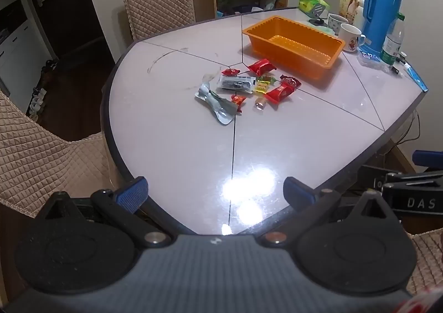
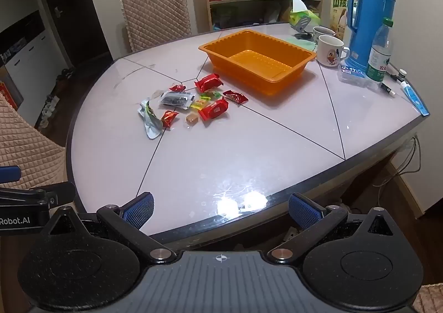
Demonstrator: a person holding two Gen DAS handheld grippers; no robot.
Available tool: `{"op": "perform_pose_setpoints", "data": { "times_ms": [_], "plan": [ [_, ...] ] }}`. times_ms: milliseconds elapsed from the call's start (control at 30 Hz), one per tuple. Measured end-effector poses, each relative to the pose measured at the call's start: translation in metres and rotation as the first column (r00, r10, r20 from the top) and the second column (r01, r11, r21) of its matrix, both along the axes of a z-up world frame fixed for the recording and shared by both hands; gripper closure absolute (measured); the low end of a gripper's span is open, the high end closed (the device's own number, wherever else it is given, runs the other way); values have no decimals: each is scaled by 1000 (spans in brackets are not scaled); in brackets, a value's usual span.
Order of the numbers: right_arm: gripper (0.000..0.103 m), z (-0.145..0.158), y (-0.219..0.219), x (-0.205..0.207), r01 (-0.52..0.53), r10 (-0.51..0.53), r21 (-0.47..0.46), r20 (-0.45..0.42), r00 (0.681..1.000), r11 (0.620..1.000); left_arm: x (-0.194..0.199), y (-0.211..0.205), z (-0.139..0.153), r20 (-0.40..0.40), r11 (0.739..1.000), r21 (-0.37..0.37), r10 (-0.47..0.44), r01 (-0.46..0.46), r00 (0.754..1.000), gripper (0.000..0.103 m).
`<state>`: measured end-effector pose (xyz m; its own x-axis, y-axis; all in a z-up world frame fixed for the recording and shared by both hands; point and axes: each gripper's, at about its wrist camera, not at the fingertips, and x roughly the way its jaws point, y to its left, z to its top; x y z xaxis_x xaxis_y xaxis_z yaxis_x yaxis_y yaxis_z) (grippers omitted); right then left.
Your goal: Organize snacks
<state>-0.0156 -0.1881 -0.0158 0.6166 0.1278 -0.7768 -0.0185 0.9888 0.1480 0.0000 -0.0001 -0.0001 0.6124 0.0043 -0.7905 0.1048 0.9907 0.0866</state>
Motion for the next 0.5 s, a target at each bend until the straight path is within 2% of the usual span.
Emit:
{"op": "perform_pose_setpoints", "data": {
  "times_ms": [500],
  "plan": [
    [0,0,-1,-1,0,0,-2,2,1000,1000,-4,-1,-2,-3,1000,-11,4,-5,1000,0]
  ]
}}
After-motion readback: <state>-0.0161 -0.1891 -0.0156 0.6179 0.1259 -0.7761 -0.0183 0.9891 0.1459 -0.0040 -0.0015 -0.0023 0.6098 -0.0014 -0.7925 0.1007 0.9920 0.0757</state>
